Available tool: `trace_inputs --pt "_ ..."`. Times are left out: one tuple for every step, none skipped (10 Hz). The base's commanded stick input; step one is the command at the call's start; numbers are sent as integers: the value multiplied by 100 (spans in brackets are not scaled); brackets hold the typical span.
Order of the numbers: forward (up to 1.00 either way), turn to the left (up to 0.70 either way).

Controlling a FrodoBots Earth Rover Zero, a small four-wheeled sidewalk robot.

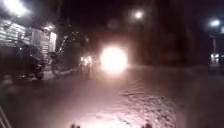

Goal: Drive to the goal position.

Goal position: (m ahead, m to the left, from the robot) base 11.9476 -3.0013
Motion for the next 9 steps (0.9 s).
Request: trace_inputs --pt "70 0" --pt "70 0" --pt "70 0" --pt "70 0" --pt "70 0" --pt "70 0" --pt "70 0" --pt "70 0" --pt "70 0"
